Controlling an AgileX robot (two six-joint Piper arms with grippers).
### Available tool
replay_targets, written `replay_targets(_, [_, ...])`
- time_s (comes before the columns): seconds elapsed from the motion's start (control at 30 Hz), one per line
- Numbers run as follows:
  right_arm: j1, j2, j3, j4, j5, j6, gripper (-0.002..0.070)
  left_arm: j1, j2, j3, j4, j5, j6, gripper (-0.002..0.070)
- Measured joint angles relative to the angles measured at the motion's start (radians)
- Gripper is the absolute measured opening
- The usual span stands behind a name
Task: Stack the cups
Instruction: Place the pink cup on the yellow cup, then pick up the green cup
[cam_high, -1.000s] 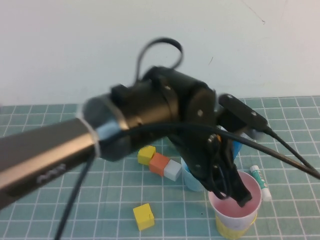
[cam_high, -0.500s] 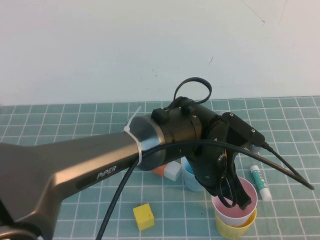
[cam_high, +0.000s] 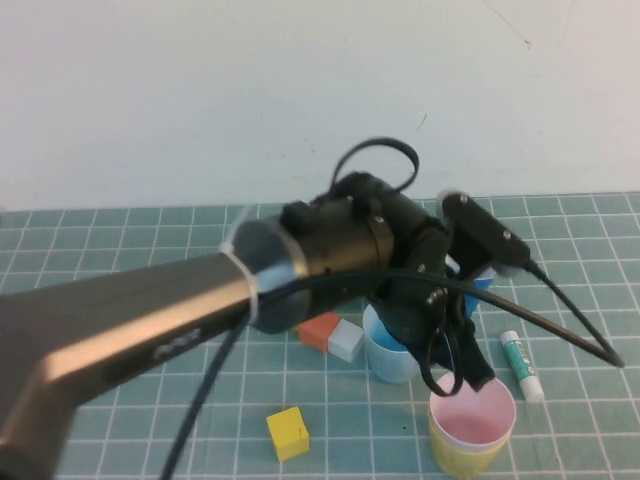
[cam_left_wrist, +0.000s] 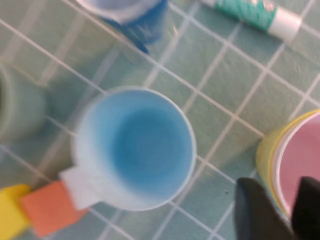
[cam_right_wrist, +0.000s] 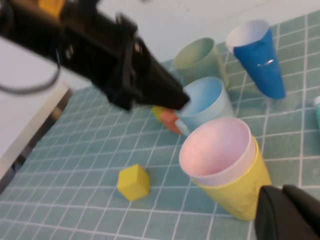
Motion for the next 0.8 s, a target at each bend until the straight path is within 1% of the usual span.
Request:
replay_targets(0.03, [0.0, 0.0, -0.009, 0.0, 0.01, -0.019, -0.0003, 0.0, -0.023, 0.0, 0.02, 0.0, -0.007, 0.0153])
replay_targets(0.1, [0.0, 0.0, -0.046, -0.002, 0.017, -0.054, -0.0003, 0.0, -0.08, 0.0, 0.053, 0.002, -0.016, 0.0071])
replay_targets(0.13, [0.0, 0.0, -0.066, -0.01, 0.017, -0.069, -0.0003, 0.0, -0.112, 0.0, 0.063, 0.007, -0.016, 0.0046])
replay_targets(0.2, [0.0, 0.008, -0.118, -0.041, 0.024, -0.085, -0.0003, 0.0, -0.174, 0.012, 0.074, 0.009, -0.018, 0.002])
replay_targets(0.3, [0.0, 0.064, -0.191, -0.132, 0.031, -0.128, -0.0003, 0.0, -0.28, 0.063, 0.077, 0.009, -0.027, 0.0006])
replay_targets(0.4, [0.0, 0.116, -0.255, -0.19, 0.007, -0.227, -0.0003, 0.0, -0.397, 0.148, 0.077, 0.005, -0.043, 0.0002])
replay_targets(0.47, [0.0, 0.125, -0.282, -0.201, -0.052, -0.28, -0.0003, 0.0, -0.467, 0.22, 0.077, -0.003, -0.056, 0.0002])
replay_targets(0.57, [0.0, 0.127, -0.296, -0.195, -0.176, -0.296, -0.0003, 0.0, -0.57, 0.359, 0.082, -0.031, -0.106, 0.0002])
replay_targets(0.63, [0.0, 0.134, -0.304, -0.195, -0.208, -0.307, -0.0003, 0.0, -0.638, 0.458, 0.096, -0.054, -0.158, 0.0002])
replay_targets(0.7, [0.0, 0.162, -0.32, -0.197, -0.182, -0.317, -0.0003, 0.0, -0.692, 0.544, 0.1, -0.078, -0.195, 0.0002])
replay_targets(0.8, [0.0, 0.277, -0.369, -0.203, -0.082, -0.34, -0.0003, 0.0, -0.758, 0.663, 0.104, -0.119, -0.255, 0.0002])
